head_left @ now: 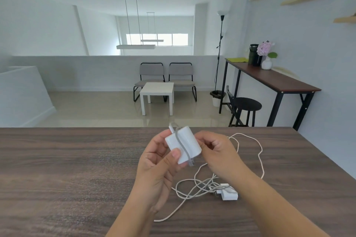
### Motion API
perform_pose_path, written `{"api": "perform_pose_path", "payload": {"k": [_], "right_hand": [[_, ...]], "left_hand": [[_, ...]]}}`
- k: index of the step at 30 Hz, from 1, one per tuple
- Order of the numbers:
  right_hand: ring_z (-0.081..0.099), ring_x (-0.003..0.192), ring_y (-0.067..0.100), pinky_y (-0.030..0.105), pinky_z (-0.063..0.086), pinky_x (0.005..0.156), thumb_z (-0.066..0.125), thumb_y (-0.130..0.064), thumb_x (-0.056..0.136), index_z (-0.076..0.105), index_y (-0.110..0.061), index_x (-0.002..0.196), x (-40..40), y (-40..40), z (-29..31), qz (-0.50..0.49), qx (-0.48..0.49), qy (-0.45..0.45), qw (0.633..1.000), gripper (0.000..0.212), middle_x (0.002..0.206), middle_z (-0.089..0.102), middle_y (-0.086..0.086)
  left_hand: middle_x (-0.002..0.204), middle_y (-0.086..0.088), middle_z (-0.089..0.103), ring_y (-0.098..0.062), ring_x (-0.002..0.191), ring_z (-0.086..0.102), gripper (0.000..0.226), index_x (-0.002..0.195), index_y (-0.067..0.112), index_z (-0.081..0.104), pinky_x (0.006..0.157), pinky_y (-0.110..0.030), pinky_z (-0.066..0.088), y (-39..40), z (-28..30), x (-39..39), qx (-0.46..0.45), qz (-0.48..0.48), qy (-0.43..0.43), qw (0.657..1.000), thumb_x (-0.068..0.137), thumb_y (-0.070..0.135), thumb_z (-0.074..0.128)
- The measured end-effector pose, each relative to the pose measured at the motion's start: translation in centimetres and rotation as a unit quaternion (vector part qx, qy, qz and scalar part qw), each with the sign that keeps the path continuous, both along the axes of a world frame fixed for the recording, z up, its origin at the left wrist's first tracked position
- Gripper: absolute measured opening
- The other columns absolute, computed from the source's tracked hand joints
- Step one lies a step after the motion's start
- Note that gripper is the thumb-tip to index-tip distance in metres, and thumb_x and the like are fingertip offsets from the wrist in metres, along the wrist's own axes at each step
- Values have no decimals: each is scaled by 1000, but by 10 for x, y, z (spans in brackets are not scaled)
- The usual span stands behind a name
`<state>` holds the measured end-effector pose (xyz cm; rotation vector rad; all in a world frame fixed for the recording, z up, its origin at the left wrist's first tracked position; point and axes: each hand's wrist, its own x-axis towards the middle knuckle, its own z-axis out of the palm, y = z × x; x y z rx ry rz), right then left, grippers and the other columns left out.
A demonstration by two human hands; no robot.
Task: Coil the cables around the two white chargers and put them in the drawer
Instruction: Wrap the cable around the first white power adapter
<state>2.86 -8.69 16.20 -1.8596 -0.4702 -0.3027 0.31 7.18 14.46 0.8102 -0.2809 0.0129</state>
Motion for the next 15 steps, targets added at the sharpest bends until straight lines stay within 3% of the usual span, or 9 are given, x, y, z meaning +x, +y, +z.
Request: {"api": "perform_pose_path", "payload": {"k": [3, 7, 10, 13, 15], "right_hand": [[56, 63, 18, 23, 42, 59, 56, -20, 93, 73, -33, 97, -10, 2, -12, -28, -81, -34, 996, 21, 71, 68, -5], [51, 65, -6, 8, 36, 61, 50, -27, 94, 66, -31, 104, -18, 1, -9, -50, -242, -96, 964, 19, 68, 55, -30], [57, 79, 3, 21, 44, 70, 39, -38, 93, 63, -31, 109, -23, 2, -7, -50, -325, -89, 940, 30, 82, 59, -22], [60, 87, 9, 26, 47, 74, 31, -43, 93, 62, -34, 114, -26, 0, -7, -51, -336, -84, 937, 38, 93, 66, -15], [61, 89, 10, 31, 49, 75, 26, -48, 92, 61, -34, 110, -27, -2, -5, -54, -352, -89, 930, 42, 93, 66, -15]], "left_hand": [[98, -8, 69, -17, 82, 71, 34, 106, 13, 67, 59, -26, 60, 2, 1, 5, 1, 53, 18, 998, 75, -2, 72], [96, -9, 63, -16, 83, 70, 40, 109, 13, 65, 62, -26, 60, 1, -1, 8, 20, 100, 23, 994, 70, 3, 66], [97, -8, 63, -13, 82, 70, 41, 109, 13, 64, 65, -28, 61, 3, -3, 13, 12, 125, 30, 992, 70, 5, 67], [95, -6, 62, -13, 82, 69, 40, 110, 12, 63, 64, -26, 60, 9, -4, 18, 11, 129, 26, 991, 71, 6, 67], [96, -6, 62, -15, 87, 68, 40, 109, 14, 64, 64, -26, 59, 12, -7, 19, 57, 143, 15, 988, 70, 9, 69]]}}
